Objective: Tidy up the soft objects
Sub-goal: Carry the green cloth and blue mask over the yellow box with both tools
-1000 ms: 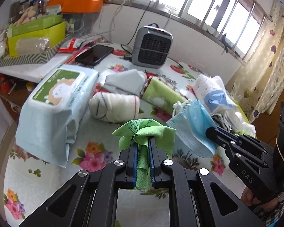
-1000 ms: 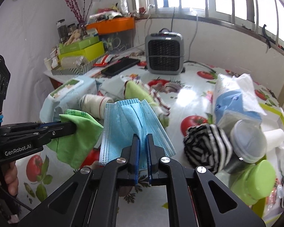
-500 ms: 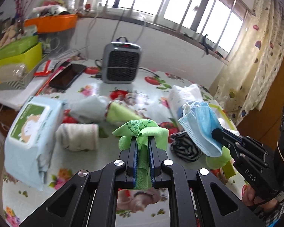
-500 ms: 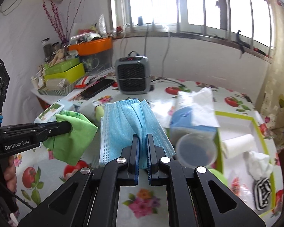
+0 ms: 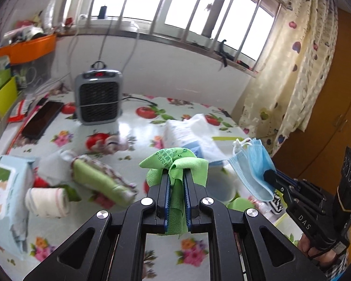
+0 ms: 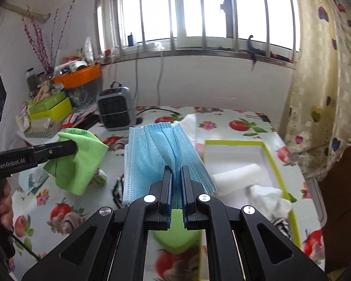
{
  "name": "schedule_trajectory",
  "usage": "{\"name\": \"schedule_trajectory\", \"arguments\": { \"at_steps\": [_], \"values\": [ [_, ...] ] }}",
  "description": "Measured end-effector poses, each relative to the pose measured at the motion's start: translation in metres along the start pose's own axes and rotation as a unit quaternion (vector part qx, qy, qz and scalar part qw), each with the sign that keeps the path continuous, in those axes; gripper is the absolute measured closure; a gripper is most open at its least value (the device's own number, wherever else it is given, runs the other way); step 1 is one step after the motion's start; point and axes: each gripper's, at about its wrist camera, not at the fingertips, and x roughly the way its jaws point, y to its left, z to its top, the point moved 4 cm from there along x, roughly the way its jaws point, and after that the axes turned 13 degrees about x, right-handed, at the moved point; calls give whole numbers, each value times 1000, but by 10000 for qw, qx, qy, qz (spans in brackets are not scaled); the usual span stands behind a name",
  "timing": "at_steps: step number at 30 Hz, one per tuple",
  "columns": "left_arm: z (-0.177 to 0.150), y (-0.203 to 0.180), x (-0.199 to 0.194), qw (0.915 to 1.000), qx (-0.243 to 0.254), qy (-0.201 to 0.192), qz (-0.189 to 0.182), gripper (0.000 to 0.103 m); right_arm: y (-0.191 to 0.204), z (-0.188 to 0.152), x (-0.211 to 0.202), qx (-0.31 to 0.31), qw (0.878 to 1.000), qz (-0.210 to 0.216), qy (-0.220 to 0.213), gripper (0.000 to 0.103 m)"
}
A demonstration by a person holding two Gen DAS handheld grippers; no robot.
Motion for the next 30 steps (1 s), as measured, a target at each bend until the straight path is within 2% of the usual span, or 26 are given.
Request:
{"name": "schedule_trajectory", "arguments": {
  "at_steps": [7, 15, 26, 30],
  "values": [
    [24, -33, 19, 9995, 134, -52, -272, 94, -41, 2, -2, 215, 9991, -355, -14, 96],
    [44, -69, 46, 9981, 344, 3, -508, 94, -73, -7, 8, 327, 9971, -656, 179, 96],
    [61, -108, 94, 9955, 575, 301, -693, 94, -104, -20, 24, 407, 9932, -1003, 431, 96],
    [64, -117, 112, 9948, 610, 397, -707, 94, -106, -23, 28, 200, 9908, -1277, 400, 96]
  ]
}}
